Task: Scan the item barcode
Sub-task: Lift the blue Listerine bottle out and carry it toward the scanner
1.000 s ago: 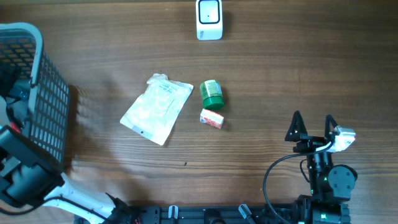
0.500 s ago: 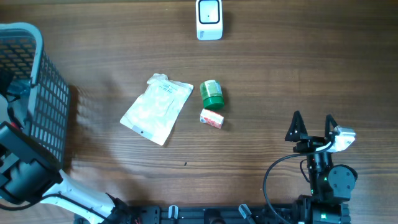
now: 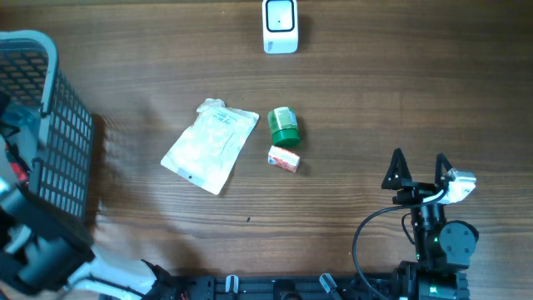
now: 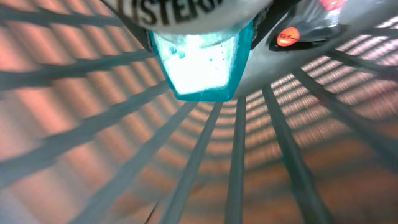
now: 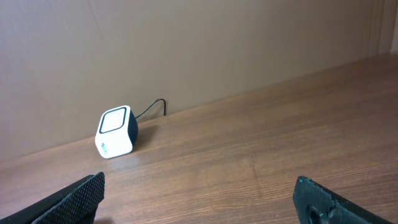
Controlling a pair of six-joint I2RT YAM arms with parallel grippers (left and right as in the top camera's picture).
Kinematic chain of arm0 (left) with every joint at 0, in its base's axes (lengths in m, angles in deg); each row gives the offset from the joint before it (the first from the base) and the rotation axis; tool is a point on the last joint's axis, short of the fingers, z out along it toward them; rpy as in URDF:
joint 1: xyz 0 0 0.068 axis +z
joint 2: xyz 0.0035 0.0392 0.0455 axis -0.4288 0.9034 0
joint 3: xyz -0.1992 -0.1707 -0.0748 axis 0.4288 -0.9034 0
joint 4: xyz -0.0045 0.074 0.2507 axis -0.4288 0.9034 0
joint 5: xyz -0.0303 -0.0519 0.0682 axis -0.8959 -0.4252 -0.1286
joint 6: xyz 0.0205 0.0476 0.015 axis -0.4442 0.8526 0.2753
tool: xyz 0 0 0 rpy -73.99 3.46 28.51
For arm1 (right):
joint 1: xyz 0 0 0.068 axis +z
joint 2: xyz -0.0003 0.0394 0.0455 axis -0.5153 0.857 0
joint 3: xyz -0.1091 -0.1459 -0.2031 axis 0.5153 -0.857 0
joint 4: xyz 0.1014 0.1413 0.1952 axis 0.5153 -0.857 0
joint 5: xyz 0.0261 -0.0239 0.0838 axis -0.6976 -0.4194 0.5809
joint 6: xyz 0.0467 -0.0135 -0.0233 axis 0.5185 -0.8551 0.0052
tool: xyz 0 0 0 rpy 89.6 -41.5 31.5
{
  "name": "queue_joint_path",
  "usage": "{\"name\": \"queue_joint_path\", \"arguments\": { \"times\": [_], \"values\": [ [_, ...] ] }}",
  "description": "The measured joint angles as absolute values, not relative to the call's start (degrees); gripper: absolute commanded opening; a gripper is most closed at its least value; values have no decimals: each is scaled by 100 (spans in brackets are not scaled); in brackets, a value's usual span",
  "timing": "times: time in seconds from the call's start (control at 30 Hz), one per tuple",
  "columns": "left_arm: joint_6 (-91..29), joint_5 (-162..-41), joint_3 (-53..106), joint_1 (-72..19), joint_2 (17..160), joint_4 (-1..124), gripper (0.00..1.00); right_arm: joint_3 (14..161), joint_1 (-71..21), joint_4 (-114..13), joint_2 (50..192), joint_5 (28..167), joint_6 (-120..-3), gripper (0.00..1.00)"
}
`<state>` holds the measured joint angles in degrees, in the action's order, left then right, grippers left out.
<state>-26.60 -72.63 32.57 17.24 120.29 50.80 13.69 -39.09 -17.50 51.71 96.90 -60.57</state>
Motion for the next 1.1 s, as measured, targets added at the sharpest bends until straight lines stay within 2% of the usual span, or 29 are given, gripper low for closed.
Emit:
{"name": "queue_joint_path", "arguments": {
  "times": [0.17, 0.3, 0.47, 0.57, 0.63, 0.77, 0.9, 1.1],
  "values": [
    [-2662, -7337, 3255, 1728, 9636, 5202, 33, 1369, -3909, -1750, 5171, 9690, -6057, 100],
    [-2946, -8393, 3264, 1735, 8062, 5261, 34, 1369, -3909, -1750, 5171, 9690, -6057, 100],
    [-3468, -9848, 3266, 1243, 7642, 5395, 36, 1369, -3909, -1752, 5171, 9690, -6057, 100],
    [-3536, -10362, 3275, -22, 8055, 5930, 35, 1369, -3907, -1748, 5171, 9688, -6057, 100],
    [-3471, -10364, 3275, -1106, 8637, 6155, 35, 1369, -3909, -1750, 5171, 9690, -6057, 100],
    [-3149, -9883, 3273, -2418, 9688, 6201, 35, 1369, -3909, -1750, 5171, 9690, -6057, 100],
    [-2848, -8917, 3273, -3495, 10903, 6177, 35, 1369, -3909, -1750, 5171, 9690, -6057, 100],
    [-2762, -7621, 3271, -4435, 12274, 5910, 35, 1369, -3909, -1750, 5171, 9688, -6057, 100]
  ]
}}
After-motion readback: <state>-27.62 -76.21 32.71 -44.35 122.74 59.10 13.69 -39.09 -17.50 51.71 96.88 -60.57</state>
